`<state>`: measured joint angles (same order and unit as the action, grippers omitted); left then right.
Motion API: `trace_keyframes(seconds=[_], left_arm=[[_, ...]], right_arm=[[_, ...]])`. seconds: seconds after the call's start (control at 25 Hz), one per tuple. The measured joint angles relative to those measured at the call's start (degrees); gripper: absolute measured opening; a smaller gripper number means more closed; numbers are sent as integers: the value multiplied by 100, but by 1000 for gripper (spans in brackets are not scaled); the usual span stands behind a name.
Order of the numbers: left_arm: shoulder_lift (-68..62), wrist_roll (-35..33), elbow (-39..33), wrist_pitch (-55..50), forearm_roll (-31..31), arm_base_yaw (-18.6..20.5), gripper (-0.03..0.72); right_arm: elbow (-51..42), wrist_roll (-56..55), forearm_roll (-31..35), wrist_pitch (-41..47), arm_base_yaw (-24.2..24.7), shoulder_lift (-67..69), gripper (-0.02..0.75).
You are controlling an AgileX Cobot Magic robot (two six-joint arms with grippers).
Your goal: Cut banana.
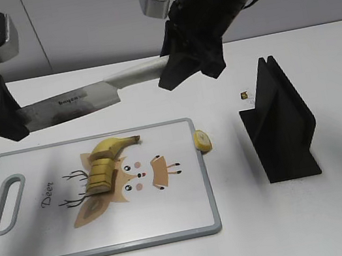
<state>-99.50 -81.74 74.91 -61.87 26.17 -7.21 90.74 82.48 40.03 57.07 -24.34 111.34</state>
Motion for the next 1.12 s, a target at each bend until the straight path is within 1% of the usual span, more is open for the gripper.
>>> trace_keyframes(seconds=[0.04, 0.08, 0.12, 0.16, 0.2, 0.28, 0.44, 0.56, 0.64, 0.8, 0.96, 1.12], left_arm=[[0, 0, 0, 20, 6, 0, 235], [0, 0, 0, 20, 12, 0, 136], [0, -6, 0, 20, 12, -1, 64], [0, -21, 0, 13, 12, -6, 30], [0, -56, 0, 6, -5, -25, 12], [0, -112, 0, 0, -79, -74, -1], [0, -100, 0, 41, -408, -304, -8], [-4, 71, -13, 215, -542, -449, -8], [-12, 178, -18, 381, -648, -502, -8], [-50, 208, -125, 632, -771, -523, -8], [-113, 215, -361, 1049, -744, -529, -8], [-357, 215, -398, 1273, -676, -529, -8]], right_arm=[[0, 0, 2, 6, 0, 0, 163], [0, 0, 2, 5, 0, 0, 163], [0, 0, 7, -7, 0, 0, 163], [0, 0, 7, -13, 0, 0, 163], [0, 0, 7, -13, 0, 6, 163], [6, -89, -72, -13, 0, 33, 163], [-65, -456, -486, 9, 0, 174, 162], [-347, -634, -686, -233, -10, 188, 162], [-592, -700, -737, -547, -21, 188, 162], [-866, -753, -742, -976, -75, 192, 162], [-893, -778, -825, -1161, -81, 214, 165], [-911, -799, -897, -1276, -81, 320, 165]])
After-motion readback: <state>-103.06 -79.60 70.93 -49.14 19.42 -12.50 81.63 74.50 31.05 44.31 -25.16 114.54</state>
